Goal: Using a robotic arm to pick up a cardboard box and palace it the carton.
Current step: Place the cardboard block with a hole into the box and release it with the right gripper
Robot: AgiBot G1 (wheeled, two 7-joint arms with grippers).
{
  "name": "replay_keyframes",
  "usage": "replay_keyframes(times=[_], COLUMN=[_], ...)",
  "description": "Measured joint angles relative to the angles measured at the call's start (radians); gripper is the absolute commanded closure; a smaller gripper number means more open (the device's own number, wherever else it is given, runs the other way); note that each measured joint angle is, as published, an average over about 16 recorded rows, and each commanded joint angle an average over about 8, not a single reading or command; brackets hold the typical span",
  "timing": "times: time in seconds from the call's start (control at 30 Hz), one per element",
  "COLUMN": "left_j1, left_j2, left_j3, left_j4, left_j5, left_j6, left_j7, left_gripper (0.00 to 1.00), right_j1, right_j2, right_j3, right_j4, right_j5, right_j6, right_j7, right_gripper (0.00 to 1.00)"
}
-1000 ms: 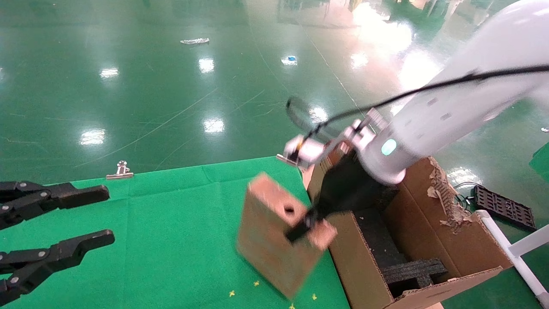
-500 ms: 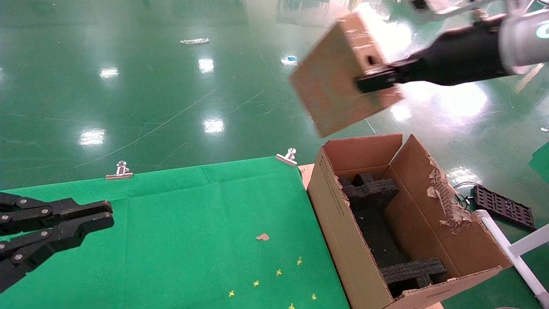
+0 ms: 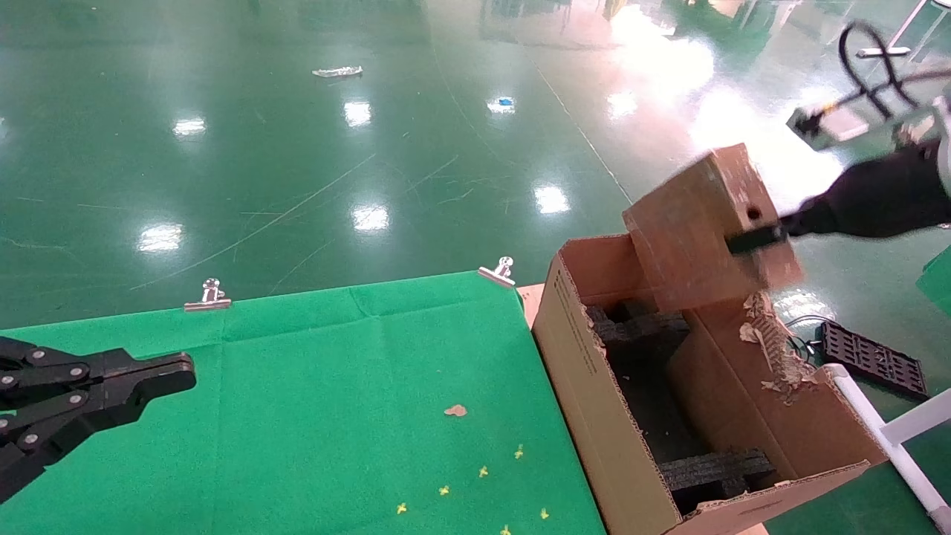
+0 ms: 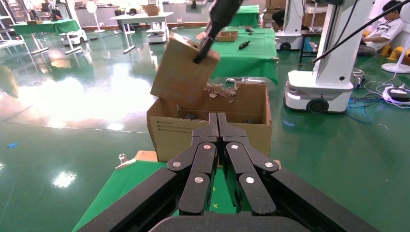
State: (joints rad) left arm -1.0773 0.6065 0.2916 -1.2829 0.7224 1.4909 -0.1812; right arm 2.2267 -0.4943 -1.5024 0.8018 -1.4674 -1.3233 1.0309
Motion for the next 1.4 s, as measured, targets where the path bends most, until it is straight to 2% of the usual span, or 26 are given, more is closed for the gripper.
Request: replay_keyframes(times=[0.33, 0.8, 1.07, 1.4], left_j1=[0.0, 0.0, 0.0, -0.001], left_j2=[0.0, -0.001, -0.001, -0.001], left_j3=[0.001, 0.001, 0.002, 0.003], left_j4=[0.0, 0.0, 0.0, 0.0], left_j5=[0.0, -0.001, -0.001, -0.002], left_j6=[0.0, -0.001, -0.001, -0.001], left_j7=[0.0, 0.001, 0.001, 0.001], left_gripper=[0.0, 0.0, 0.0, 0.0], right_j1=[-0.063, -0.133, -0.204, -0.342], right_j2=[-0.028, -0.136, -0.197, -0.253], right_j3=[-0.045, -0.102, -0.109, -0.08], right_j4=[-0.138, -0.383, -0.494, -0.582], right_j5=[-0.024, -0.073, -0.073, -0.017], right_j6=[-0.043, -0.112, -0.067, 0.055], right_j7=[0.002, -0.021, -0.036, -0.061], right_gripper=[1.0, 1.0, 1.0, 1.0])
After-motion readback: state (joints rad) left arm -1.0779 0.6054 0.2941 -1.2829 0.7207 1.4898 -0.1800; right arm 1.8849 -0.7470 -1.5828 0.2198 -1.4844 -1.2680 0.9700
